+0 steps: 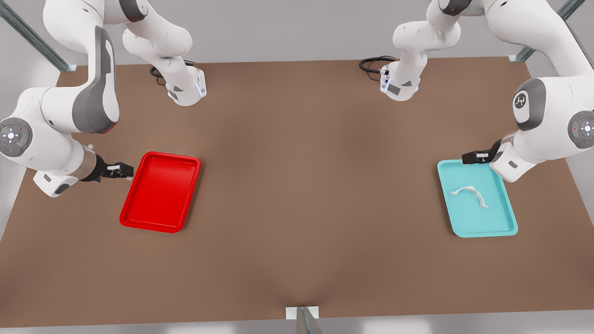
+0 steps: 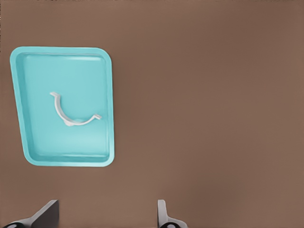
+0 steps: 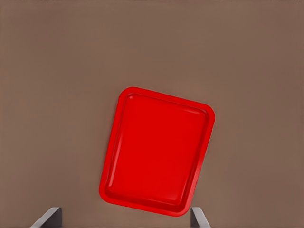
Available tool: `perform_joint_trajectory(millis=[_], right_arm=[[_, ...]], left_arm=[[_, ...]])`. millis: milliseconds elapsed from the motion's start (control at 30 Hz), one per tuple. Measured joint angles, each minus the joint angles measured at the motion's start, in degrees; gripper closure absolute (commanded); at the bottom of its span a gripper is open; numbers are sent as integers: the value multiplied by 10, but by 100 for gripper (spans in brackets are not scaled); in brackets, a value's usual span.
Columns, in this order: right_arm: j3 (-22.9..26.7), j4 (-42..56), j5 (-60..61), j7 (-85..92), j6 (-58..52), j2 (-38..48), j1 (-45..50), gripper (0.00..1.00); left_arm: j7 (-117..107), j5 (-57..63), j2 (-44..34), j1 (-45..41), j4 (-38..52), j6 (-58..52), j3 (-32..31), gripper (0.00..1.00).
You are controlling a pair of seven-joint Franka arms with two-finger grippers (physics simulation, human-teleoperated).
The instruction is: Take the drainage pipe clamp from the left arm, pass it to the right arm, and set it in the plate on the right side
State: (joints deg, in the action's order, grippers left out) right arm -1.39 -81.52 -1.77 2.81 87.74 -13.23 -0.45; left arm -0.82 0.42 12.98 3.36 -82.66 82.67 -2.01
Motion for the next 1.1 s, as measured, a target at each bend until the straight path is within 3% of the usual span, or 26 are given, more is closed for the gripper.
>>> perform_joint_trajectory(millis=[100, 200, 433, 700, 967, 1000, 1033, 1100], right_arm=[[0, -1, 2, 3, 9, -1, -2, 0], [0, -2, 8, 5, 15, -1, -5, 0], [-1, -15, 12, 10, 23, 1, -5, 0], [-2, -18, 9, 13, 24, 0, -3, 0], [-2, -22, 10, 16, 24, -1, -3, 0], [-2, -22, 10, 16, 24, -1, -3, 0], [-2, -23, 10, 16, 24, -2, -3, 0], [-2, -22, 10, 17, 24, -2, -2, 0]], left_arm=[[-6, 5, 25, -2, 0, 6, 14, 0], [-12, 7, 123, 41, -2, 49, 57, 0], [-22, 3, 253, 87, -78, 275, 71, 0], [-29, -5, 267, 125, -153, 445, 72, 0], [-29, -20, 266, 131, -177, 504, 81, 0], [-29, -21, 265, 130, -179, 507, 81, 24], [-29, -20, 264, 129, -180, 509, 81, 34], [-30, -20, 263, 127, -181, 509, 82, 38]])
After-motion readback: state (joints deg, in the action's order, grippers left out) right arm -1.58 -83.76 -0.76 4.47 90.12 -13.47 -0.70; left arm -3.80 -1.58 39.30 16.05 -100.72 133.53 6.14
